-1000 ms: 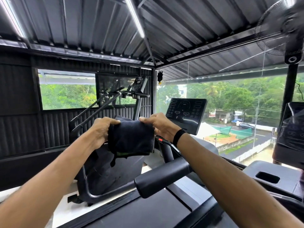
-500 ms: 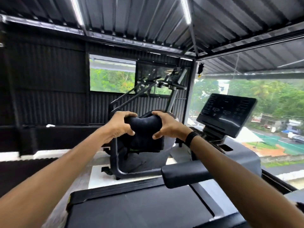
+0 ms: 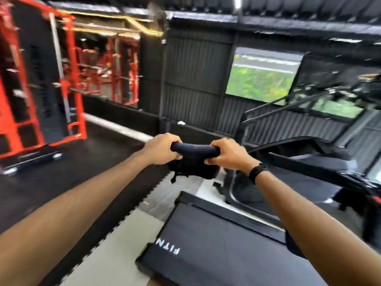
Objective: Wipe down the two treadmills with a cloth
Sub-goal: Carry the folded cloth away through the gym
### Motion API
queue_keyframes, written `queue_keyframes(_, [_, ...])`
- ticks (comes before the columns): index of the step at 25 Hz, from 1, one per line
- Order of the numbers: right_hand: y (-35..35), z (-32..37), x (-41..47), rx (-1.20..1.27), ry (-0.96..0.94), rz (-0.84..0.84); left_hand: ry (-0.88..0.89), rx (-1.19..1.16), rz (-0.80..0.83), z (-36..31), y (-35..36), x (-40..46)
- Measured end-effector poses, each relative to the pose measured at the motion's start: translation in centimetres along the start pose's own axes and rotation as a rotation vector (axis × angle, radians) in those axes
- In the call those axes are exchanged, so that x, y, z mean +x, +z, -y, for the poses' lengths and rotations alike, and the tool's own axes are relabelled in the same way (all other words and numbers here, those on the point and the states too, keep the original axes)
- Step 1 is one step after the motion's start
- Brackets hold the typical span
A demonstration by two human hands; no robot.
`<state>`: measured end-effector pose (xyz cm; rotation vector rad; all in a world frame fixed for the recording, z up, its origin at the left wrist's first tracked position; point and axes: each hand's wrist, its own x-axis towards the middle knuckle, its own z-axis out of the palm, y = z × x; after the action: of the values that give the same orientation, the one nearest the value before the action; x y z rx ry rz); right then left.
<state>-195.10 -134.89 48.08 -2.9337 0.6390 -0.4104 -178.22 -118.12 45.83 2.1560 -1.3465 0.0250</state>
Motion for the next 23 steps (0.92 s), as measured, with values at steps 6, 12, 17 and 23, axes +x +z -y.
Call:
queue_keyframes(6, [8.4,13.5,3.0,0.115,-0.417,0.157,-0.357,0.214,0.027,10.2,-5.8,-13.2])
queue_keyframes(12, [13.4,30.6,5.0,0.2,-0.738,0.205,-0.633,0.236,-0.12,18.0,-14.6,-26.4])
queue_keyframes(17, [15.7,44.2,7.6,0.292,-0.955,0.071,-0.736,0.022,-0.402,24.9,-21.8,-34.5])
queue_keyframes(23, [19.6,61.5,13.7,0.437,-1.028,0.111,-0.759,-0.187,-0.813,36.6,-29.7,-40.2])
